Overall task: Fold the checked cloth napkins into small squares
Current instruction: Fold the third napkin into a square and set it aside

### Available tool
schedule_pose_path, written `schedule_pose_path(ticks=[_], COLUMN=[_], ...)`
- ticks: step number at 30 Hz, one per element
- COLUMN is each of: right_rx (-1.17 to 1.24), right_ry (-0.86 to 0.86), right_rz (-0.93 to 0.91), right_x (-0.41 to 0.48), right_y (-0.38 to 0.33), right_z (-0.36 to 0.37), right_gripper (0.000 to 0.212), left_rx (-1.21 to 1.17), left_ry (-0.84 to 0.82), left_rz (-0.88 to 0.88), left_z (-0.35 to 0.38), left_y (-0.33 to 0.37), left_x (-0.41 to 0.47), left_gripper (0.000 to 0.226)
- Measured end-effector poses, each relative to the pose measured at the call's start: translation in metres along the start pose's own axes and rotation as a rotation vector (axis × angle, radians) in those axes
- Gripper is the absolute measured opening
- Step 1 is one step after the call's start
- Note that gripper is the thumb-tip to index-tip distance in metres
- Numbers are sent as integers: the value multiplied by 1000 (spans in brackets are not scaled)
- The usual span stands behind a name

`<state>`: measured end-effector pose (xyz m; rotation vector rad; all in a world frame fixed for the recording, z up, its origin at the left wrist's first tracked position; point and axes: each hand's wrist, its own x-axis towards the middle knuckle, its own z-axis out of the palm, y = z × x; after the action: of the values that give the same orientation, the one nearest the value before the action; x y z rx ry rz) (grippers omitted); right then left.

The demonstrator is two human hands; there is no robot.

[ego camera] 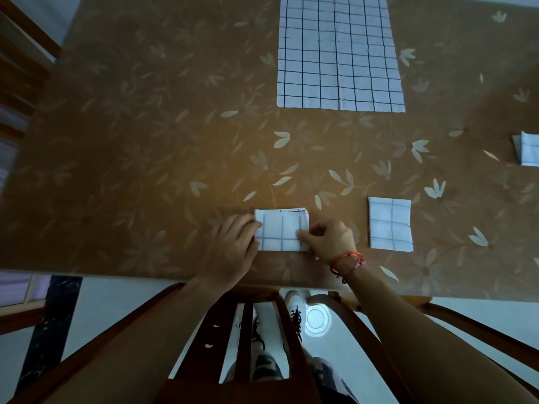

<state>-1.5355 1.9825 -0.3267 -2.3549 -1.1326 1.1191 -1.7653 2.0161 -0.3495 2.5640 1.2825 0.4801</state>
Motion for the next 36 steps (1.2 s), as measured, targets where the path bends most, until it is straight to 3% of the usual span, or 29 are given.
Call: schedule_pose_path(ticks=[3, 11, 22, 24, 28, 30, 33, 36], right_rx=[24, 44, -289, -369, -370, -394, -419, -467], right_ry=[-5, 19, 96, 211, 377, 299, 91, 68], right_rz=[15, -5, -41, -136, -551, -666, -632, -623], right_x=[0, -3, 0, -6, -26, -32, -33, -28], right_y=[-2, -5, -9, -13, -30, -39, -47, -42], right_z=[-1, -3, -1, -1, 21, 39, 59, 70], right_gripper=[28, 28, 41, 34, 17, 31, 61, 71], left_rx=[70, 138, 182, 196, 211, 218, 206, 196], left_ry=[-83, -189, -290, -308, -325, -316, -293, -288], left_rz=[83, 78, 44, 42, 27, 25, 23, 35], left_z=[5, 5, 6, 6, 7, 7, 8, 10], left_y=[-3, -5, -8, -8, -6, -5, -5, -6], left_x=[0, 5, 6, 6, 5, 4, 3, 1], left_gripper=[38, 38, 48, 49, 50, 50, 49, 50])
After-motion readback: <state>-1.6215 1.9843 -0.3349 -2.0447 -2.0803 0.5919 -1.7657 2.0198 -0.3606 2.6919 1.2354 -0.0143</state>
